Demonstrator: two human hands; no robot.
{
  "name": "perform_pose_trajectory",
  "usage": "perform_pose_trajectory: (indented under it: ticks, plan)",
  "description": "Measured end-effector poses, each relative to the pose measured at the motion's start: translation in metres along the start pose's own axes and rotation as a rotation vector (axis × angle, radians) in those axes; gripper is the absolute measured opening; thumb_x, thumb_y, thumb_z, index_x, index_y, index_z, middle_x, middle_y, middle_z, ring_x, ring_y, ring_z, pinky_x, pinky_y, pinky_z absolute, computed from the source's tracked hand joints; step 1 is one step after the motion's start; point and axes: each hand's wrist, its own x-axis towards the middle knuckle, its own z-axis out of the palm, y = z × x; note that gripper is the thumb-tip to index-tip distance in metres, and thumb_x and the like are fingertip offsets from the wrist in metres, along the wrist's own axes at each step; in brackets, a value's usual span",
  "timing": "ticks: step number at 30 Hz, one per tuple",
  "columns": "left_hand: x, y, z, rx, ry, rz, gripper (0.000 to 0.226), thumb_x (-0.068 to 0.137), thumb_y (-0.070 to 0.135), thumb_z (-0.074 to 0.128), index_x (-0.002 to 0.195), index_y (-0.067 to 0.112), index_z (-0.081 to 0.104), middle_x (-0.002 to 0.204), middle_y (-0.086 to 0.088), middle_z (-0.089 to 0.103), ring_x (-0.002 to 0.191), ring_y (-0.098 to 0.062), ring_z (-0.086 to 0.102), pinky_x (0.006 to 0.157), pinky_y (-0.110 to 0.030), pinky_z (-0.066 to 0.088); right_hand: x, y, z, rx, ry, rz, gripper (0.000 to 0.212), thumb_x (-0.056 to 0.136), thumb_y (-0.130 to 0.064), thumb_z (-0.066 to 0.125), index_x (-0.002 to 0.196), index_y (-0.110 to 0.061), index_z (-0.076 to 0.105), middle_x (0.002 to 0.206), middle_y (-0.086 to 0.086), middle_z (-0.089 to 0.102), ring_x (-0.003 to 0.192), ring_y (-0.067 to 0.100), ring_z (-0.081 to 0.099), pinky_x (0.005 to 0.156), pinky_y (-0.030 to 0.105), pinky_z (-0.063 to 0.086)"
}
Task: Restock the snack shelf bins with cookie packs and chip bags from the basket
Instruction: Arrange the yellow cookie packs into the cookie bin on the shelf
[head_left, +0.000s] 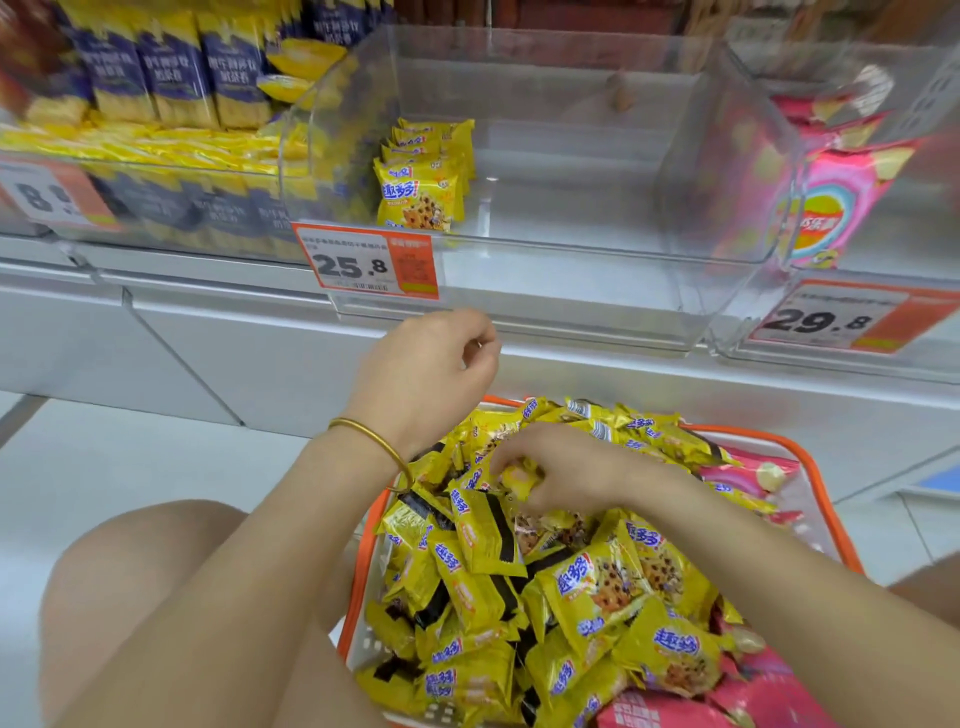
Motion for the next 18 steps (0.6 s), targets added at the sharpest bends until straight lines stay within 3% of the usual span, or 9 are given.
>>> perform_pose_trajectory:
  ticks: [2,4,7,9,11,14,16,18]
  plan:
    - [0.001,0.000,0.003,-0.152,-0.101,-0.063,0.013,0.090,0.024,0.056,0.095,0.021,0.067,0.085,0.009,0.065,0.079,-0.014,0.059,0.077,-0.032,0.050,-0.016,0.005,-0.015,0.353,0.081,0.044,0.031,0.080,-0.009,0.064,0.107,-0.024,0.067,0.104,-0.002,0.063,0.084,0.016,0.058,0.074,0.028,0.050]
    - [0.001,0.002,0.003,-0.247,-0.267,-0.114,0.021,0.090,0.026,0.059,0.110,0.020,0.064,0.098,0.010,0.063,0.086,-0.008,0.058,0.078,-0.016,0.046,-0.033,0.007,-0.028,0.751,0.163,0.070,0.031,0.081,0.002,0.056,0.095,-0.023,0.070,0.082,0.000,0.058,0.063,0.018,0.046,0.051,0.023,0.040]
    - [-0.001,0.002,0.003,-0.344,-0.486,-0.158,0.040,0.086,0.030,0.064,0.123,0.020,0.055,0.117,0.002,0.058,0.100,-0.009,0.058,0.086,-0.020,0.048,-0.049,0.006,-0.038,1.049,0.241,0.058,0.036,0.084,0.011,0.048,0.091,-0.019,0.066,0.075,-0.001,0.053,0.059,0.011,0.048,0.049,0.021,0.034]
    - [-0.003,0.005,0.000,-0.453,-0.505,-0.175,0.039,0.084,0.024,0.067,0.121,0.020,0.055,0.111,-0.001,0.057,0.089,-0.010,0.061,0.079,-0.025,0.053,-0.057,0.002,-0.044,1.148,0.244,0.030,0.035,0.085,0.012,0.046,0.097,-0.017,0.062,0.088,0.000,0.057,0.064,0.007,0.054,0.053,0.020,0.042]
    - [-0.003,0.011,-0.007,-0.547,-0.462,-0.165,0.034,0.082,0.016,0.069,0.114,0.019,0.058,0.101,-0.003,0.056,0.070,-0.009,0.059,0.067,-0.023,0.054,-0.064,-0.005,-0.055,1.126,0.230,0.006,0.027,0.086,0.005,0.054,0.102,-0.016,0.061,0.097,0.003,0.059,0.072,0.009,0.058,0.057,0.022,0.048]
    - [0.005,0.019,-0.027,-0.642,-0.341,-0.069,0.033,0.079,0.006,0.070,0.107,0.019,0.059,0.089,-0.004,0.059,0.066,-0.011,0.058,0.062,-0.022,0.051,-0.071,-0.020,-0.087,0.705,0.328,-0.031,0.023,0.075,-0.013,0.072,0.097,-0.019,0.066,0.087,0.000,0.066,0.069,0.008,0.061,0.057,0.025,0.050]
    - [0.018,0.022,-0.045,-0.715,-0.142,-0.008,0.033,0.081,0.007,0.068,0.109,0.020,0.057,0.085,-0.003,0.059,0.072,-0.011,0.058,0.066,-0.023,0.051,-0.073,-0.036,-0.120,0.606,0.435,-0.103,0.017,0.072,-0.010,0.074,0.086,-0.018,0.068,0.068,-0.005,0.067,0.059,0.005,0.059,0.055,0.023,0.049]
    - [0.035,0.017,-0.060,-0.672,0.159,0.041,0.028,0.088,0.016,0.063,0.114,0.018,0.054,0.089,0.005,0.059,0.077,-0.005,0.058,0.072,-0.018,0.049,-0.067,-0.047,-0.155,0.590,0.591,-0.159,0.014,0.074,-0.006,0.073,0.082,-0.016,0.067,0.061,-0.007,0.067,0.054,0.002,0.059,0.052,0.020,0.050]
